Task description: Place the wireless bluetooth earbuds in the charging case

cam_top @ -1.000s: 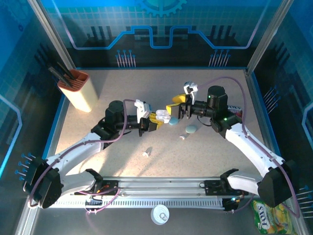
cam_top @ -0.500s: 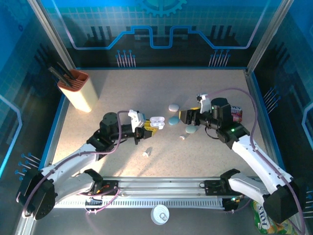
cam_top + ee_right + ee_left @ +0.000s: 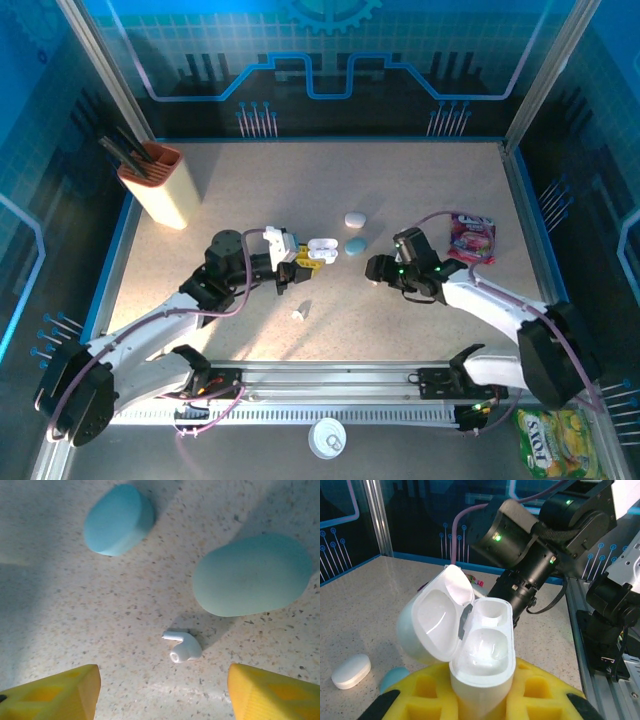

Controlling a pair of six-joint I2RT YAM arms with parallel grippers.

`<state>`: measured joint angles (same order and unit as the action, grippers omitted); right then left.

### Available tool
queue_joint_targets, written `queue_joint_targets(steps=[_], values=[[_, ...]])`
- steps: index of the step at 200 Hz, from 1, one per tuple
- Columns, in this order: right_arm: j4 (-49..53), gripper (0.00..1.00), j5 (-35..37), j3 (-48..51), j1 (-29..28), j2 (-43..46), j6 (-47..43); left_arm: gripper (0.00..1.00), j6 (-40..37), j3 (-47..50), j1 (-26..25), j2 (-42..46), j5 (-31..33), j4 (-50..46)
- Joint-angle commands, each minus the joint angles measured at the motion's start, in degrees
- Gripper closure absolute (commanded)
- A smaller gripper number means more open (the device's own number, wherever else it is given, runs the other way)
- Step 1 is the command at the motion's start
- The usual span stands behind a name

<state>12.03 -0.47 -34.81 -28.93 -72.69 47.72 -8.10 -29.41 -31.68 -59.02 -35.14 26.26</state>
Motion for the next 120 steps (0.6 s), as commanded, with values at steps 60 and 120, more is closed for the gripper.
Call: queue_joint_targets(steps=[60, 120], values=[[-7.57, 0.33, -4.51, -1.53, -1.13, -10.18, 4.25, 0.86, -2.66, -0.91, -0.40, -0.70, 1.55, -0.19], [-7.72, 0.34, -6.16, -4.98, -1.28, -14.28, 2.58, 0.86, -3.59, -1.09, -0.38, 0.49, 2.15, -2.70]])
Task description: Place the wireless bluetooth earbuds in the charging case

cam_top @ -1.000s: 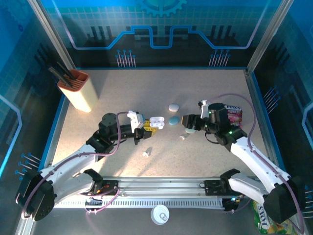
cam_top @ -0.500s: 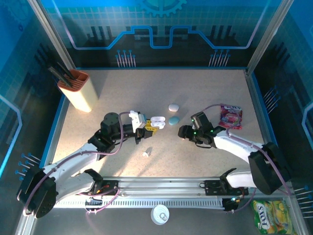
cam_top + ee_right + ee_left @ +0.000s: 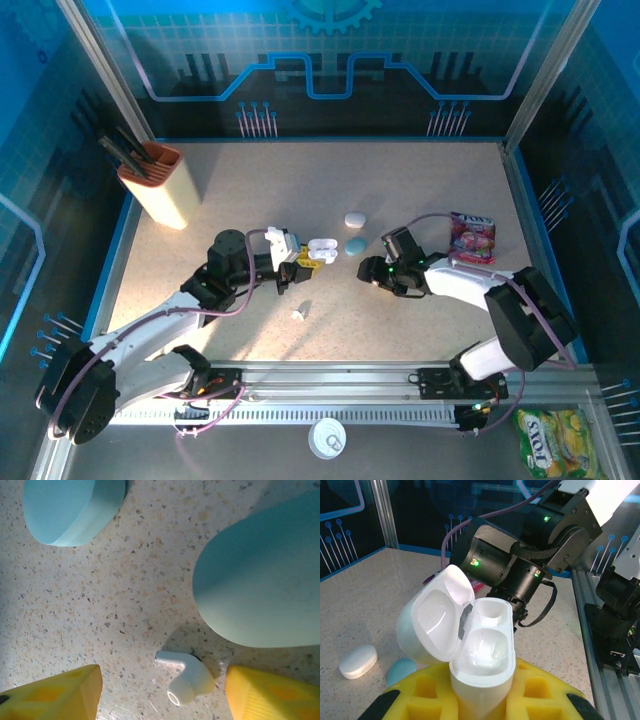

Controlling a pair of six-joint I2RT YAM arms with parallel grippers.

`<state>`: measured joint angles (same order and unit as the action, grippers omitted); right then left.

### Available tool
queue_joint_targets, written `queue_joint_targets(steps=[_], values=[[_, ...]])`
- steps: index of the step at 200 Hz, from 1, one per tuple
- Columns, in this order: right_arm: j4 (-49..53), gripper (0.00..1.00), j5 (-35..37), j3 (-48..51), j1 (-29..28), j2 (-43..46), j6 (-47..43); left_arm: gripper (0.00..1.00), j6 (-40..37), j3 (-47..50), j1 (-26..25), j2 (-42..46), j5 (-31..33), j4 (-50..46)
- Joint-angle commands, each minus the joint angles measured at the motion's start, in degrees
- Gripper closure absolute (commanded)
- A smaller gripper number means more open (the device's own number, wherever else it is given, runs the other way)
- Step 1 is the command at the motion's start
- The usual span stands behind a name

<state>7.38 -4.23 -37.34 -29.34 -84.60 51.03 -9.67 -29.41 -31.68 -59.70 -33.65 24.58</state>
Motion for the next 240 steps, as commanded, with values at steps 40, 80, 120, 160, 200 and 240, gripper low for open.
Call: queue_joint_targets(steps=[40, 80, 120, 160, 200, 240], values=[[-0.57, 0.39, -2.15, -5.34, -1.58, -3.46, -2.10, 0.85, -2.34, -1.07, -0.33, 1.83, 1.19, -1.77], [-0.07, 0.44, -2.00, -6.98, -1.86, -5.07, -2.85, 0.85, -2.85, -0.94, -0.38, 2.14, 1.55, -2.08], [2.92, 0.43, 1.84, -8.93, -2.58, -4.27, -5.89, 0.85, -3.24, -0.88, -0.32, 2.05, 1.86, -2.09], [18.70, 0.44, 16.78, -19.65, -6.95, -9.65, -14.96, 0.85, -3.34, -1.00, -0.38, 1.87, 1.96, -1.99], [27.14, 0.58, 27.30, -27.82, -9.55, -17.10, -18.42, 0.85, -3.69, -0.83, -0.35, 2.88, 2.53, -3.01], [30.43, 0.62, 31.01, -32.05, -11.62, -22.57, -20.50, 0.85, -3.92, -0.83, -0.38, 3.12, 2.71, -3.31]])
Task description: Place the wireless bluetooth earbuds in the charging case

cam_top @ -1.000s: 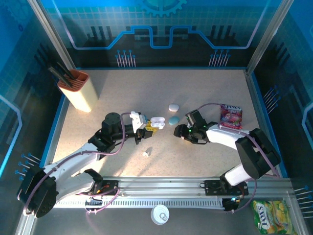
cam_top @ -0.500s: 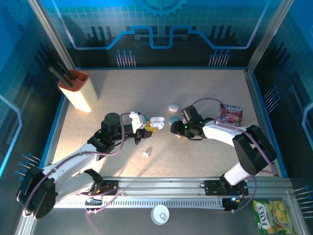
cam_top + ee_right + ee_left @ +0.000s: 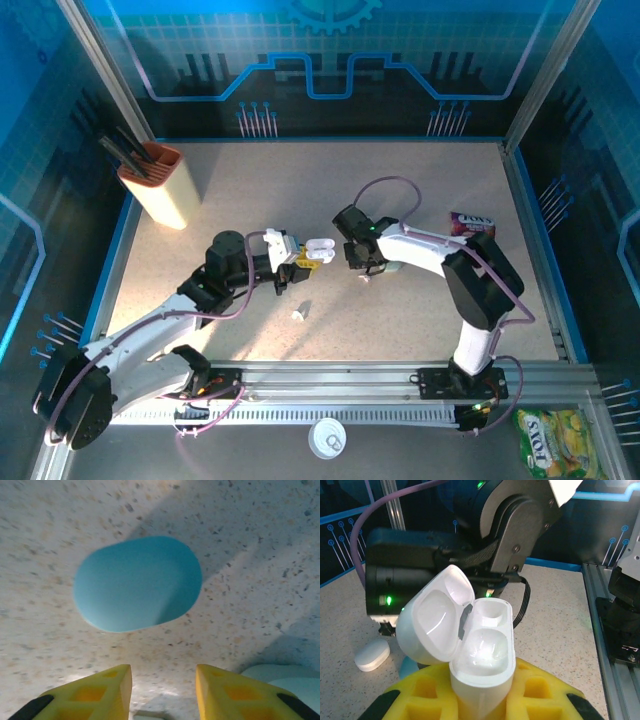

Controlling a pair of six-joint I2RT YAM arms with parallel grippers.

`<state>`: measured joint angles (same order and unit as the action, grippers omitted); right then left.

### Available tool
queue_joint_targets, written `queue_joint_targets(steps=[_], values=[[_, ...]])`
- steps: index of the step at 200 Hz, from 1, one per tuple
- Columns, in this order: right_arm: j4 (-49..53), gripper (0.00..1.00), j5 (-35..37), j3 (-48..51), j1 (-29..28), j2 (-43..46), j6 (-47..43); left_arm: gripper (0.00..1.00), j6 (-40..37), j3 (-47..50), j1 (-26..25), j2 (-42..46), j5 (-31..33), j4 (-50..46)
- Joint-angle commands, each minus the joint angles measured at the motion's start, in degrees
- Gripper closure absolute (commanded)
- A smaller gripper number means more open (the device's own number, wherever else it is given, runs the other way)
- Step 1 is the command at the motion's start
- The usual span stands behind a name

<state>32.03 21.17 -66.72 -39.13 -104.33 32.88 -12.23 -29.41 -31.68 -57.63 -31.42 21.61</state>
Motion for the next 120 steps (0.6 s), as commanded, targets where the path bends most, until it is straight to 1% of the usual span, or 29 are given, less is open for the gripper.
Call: queue_joint_targets(steps=[1, 35, 53, 120], values=[[5.81, 0.62, 5.63, -2.74, -1.83, -2.95, -2.37, 0.85, -1.38, -0.83, -0.39, 1.08, 0.44, -0.29], [8.46, 0.58, 7.98, -4.44, -3.94, -5.73, -3.00, 0.85, -1.36, -0.89, -0.34, 0.94, 0.45, -0.47], [10.33, 0.58, 9.38, -4.64, -4.92, -6.31, -2.76, 0.85, -1.39, -0.83, -0.35, 0.98, 0.47, -0.52], [15.41, 0.56, 10.29, -3.59, -8.00, -3.98, -0.66, 0.85, -0.95, -0.91, -0.37, 0.95, -0.09, -0.38]])
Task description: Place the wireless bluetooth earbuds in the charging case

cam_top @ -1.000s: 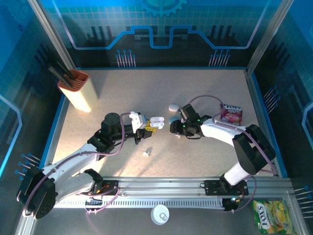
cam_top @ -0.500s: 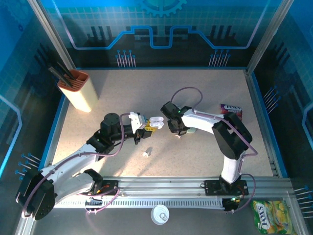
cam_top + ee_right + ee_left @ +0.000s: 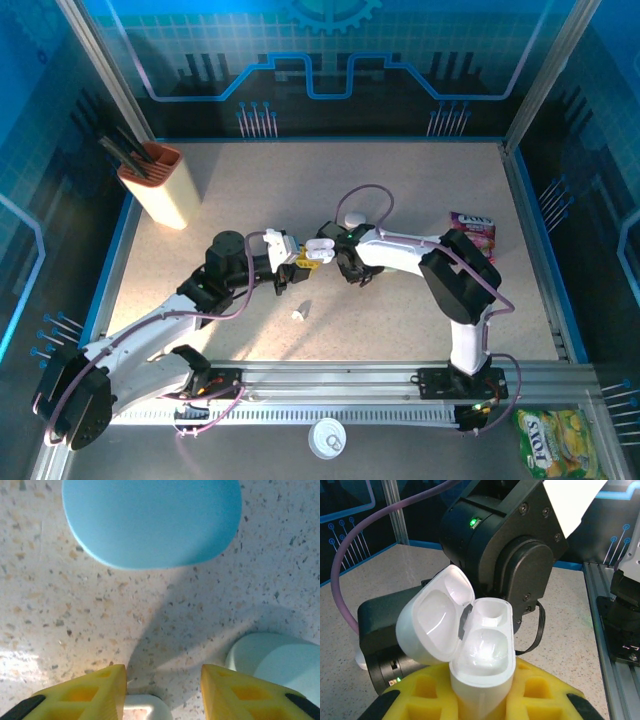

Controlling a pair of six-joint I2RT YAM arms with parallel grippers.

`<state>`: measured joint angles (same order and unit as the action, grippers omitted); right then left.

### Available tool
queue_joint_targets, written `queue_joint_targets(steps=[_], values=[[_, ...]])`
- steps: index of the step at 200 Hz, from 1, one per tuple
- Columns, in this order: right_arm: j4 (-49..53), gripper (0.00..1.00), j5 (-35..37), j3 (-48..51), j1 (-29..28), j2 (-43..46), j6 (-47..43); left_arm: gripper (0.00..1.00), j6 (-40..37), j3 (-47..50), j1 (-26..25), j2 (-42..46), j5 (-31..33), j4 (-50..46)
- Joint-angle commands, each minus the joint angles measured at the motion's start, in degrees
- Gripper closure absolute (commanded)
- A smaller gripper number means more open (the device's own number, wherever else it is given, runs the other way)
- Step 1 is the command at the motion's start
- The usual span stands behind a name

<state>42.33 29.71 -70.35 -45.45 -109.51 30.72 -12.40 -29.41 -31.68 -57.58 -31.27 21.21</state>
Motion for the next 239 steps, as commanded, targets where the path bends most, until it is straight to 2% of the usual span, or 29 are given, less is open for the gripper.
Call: queue_joint_targets(steps=[1, 72, 118, 161, 239], values=[[5.25, 0.56, 1.79, 0.04, -1.71, 1.17, 1.52, 0.85, -0.78, -0.91, -0.34, 0.90, -0.27, 0.04], [7.50, 0.54, 2.40, 2.16, -2.01, 5.91, 3.36, 0.85, -0.65, -1.46, -0.37, 0.10, -0.84, 0.24], [1.30, 0.49, -7.24, 5.63, 2.15, 10.88, 8.12, 0.85, -0.77, -1.36, -0.37, 0.28, -0.64, 0.10], [1.09, 0.55, -14.06, 4.69, 5.22, 9.20, 9.14, 0.84, -1.38, -1.43, -0.40, 0.15, -0.30, -0.02], [-1.79, 0.62, -19.30, 4.39, 8.62, 4.37, 8.95, 0.84, -2.10, -1.69, -0.35, -0.76, 0.11, -1.05]])
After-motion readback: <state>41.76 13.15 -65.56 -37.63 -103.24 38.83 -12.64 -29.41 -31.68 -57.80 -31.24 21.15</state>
